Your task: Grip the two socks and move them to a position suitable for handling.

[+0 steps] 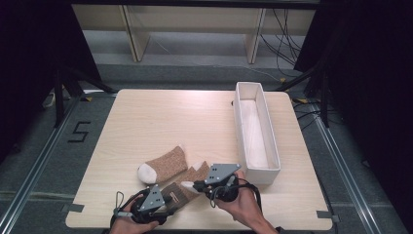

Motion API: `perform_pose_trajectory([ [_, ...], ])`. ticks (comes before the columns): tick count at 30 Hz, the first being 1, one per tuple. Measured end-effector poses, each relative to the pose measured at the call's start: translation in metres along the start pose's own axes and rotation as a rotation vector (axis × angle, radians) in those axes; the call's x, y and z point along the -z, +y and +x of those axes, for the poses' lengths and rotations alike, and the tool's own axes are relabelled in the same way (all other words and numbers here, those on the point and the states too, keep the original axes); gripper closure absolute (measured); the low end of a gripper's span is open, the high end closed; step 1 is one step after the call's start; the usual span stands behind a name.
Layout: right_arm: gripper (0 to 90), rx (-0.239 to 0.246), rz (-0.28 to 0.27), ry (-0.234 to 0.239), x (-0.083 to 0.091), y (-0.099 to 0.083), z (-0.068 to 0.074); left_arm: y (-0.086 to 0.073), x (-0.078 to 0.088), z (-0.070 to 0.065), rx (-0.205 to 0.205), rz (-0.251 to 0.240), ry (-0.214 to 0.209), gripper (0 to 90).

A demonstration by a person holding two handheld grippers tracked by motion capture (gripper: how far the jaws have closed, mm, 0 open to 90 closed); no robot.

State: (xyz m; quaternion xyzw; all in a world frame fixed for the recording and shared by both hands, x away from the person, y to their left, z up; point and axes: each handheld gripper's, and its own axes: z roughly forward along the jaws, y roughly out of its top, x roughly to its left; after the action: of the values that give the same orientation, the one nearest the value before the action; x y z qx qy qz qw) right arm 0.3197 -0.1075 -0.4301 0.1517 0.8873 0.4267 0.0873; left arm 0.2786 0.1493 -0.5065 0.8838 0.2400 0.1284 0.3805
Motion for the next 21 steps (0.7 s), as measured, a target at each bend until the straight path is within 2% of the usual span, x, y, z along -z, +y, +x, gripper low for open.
perform_pose_trajectory([
  [1, 85.3, 0.000, -0.006, -0.009, 0.002, 0.002, -0.001, 0.000, 0.000, -0.001, -0.009, 0.000, 0.009, 68.4],
  [3, 85.3, 0.012, -0.015, -0.026, 0.006, 0.006, -0.007, 0.002, 0.003, -0.003, -0.031, -0.011, -0.009, 78.2],
  [7, 85.5, -0.008, -0.028, -0.055, 0.009, 0.013, -0.022, -0.002, 0.014, -0.005, -0.019, -0.009, -0.031, 80.5],
  [9, 85.7, -0.016, -0.032, -0.067, 0.011, 0.017, -0.028, -0.006, 0.021, -0.008, -0.006, -0.022, -0.035, 80.7],
  [10, 85.7, -0.017, -0.029, -0.075, 0.012, 0.021, -0.032, -0.008, 0.024, -0.010, 0.015, -0.042, -0.044, 80.7],
  [11, 85.8, -0.012, -0.020, -0.087, 0.013, 0.024, -0.035, -0.010, 0.029, -0.012, 0.017, -0.041, -0.045, 80.7],
  [12, 85.9, -0.005, -0.011, -0.107, 0.014, 0.027, -0.039, -0.012, 0.034, -0.012, -0.001, -0.031, -0.042, 80.7],
  [14, 86.0, 0.004, 0.006, -0.146, 0.015, 0.033, -0.045, -0.016, 0.040, -0.014, 0.022, -0.052, -0.032, 80.6],
  [15, 86.0, 0.000, 0.022, -0.170, 0.015, 0.035, -0.048, -0.019, 0.044, -0.014, 0.025, -0.048, -0.036, 80.6],
  [18, 86.1, 0.024, 0.102, -0.277, 0.013, 0.039, -0.061, -0.025, 0.047, -0.015, 0.014, -0.029, -0.023, 80.5],
  [19, 86.1, 0.016, 0.127, -0.294, 0.012, 0.039, -0.064, -0.025, 0.048, -0.015, 0.017, -0.030, -0.021, 80.4],
  [20, 86.1, 0.004, 0.143, -0.310, 0.011, 0.038, -0.065, -0.026, 0.047, -0.017, 0.041, -0.054, -0.031, 80.3],
  [21, 86.0, 0.010, 0.159, -0.316, 0.010, 0.036, -0.069, -0.026, 0.047, -0.017, 0.044, -0.057, -0.031, 80.2],
])
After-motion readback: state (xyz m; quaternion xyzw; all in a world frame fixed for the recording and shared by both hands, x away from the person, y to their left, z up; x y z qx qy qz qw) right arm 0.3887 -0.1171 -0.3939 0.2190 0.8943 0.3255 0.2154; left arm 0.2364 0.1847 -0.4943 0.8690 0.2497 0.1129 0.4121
